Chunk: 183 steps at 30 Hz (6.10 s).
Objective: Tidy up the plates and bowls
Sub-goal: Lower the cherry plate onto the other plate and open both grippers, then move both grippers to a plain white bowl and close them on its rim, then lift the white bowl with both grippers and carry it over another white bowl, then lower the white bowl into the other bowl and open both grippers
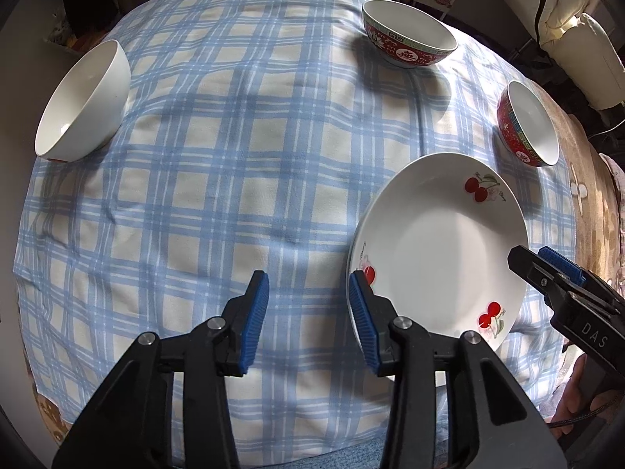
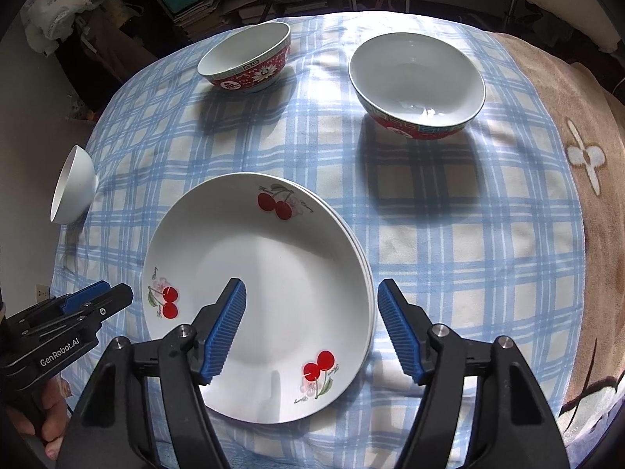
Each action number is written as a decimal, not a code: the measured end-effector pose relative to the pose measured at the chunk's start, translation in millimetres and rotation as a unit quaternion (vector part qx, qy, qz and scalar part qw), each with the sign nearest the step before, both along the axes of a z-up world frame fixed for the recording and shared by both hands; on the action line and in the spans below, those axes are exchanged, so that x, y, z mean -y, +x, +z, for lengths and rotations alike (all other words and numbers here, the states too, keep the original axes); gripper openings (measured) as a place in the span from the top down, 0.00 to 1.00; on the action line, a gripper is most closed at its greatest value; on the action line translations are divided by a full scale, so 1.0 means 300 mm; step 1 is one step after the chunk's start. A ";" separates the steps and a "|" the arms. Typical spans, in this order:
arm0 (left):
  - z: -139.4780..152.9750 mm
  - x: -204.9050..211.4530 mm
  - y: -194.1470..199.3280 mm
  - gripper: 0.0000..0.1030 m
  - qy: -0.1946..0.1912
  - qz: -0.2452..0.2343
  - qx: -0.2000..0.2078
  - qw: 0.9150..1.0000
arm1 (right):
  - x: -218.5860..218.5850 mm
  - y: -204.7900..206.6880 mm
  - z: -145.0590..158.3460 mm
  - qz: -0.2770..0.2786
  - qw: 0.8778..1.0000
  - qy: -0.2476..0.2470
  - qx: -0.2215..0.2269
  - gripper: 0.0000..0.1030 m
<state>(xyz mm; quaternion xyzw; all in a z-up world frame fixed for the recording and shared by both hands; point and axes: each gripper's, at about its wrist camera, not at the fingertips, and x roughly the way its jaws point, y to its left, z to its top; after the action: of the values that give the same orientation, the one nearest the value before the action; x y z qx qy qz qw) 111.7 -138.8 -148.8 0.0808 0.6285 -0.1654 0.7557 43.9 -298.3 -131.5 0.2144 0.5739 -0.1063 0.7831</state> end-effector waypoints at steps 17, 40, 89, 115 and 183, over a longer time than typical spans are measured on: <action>0.186 -0.279 0.094 0.15 0.055 0.015 0.092 0.994 | -0.188 0.164 0.158 0.069 0.995 -0.011 0.077 0.12; 0.287 -0.696 0.413 0.15 0.028 0.119 0.166 0.979 | -0.610 0.649 0.343 0.174 0.970 -0.011 0.167 0.00; -0.035 -0.737 0.597 0.86 -0.075 0.162 0.065 0.982 | -0.823 0.885 -0.047 0.206 0.978 0.036 0.022 0.86; 0.102 -0.553 0.262 0.86 -0.067 0.090 0.087 0.990 | -0.629 0.489 0.045 0.168 0.982 0.070 0.050 0.86; -0.008 -0.431 0.181 0.85 -0.029 0.045 0.035 0.998 | -0.503 0.301 -0.066 0.131 0.988 0.082 0.014 0.79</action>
<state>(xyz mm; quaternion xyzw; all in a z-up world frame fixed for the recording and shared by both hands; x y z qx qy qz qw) 166.0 -9.5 -151.0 0.0362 0.5999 -0.1461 0.7858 134.0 -147.5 -151.4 0.2022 0.5929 0.0473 0.7780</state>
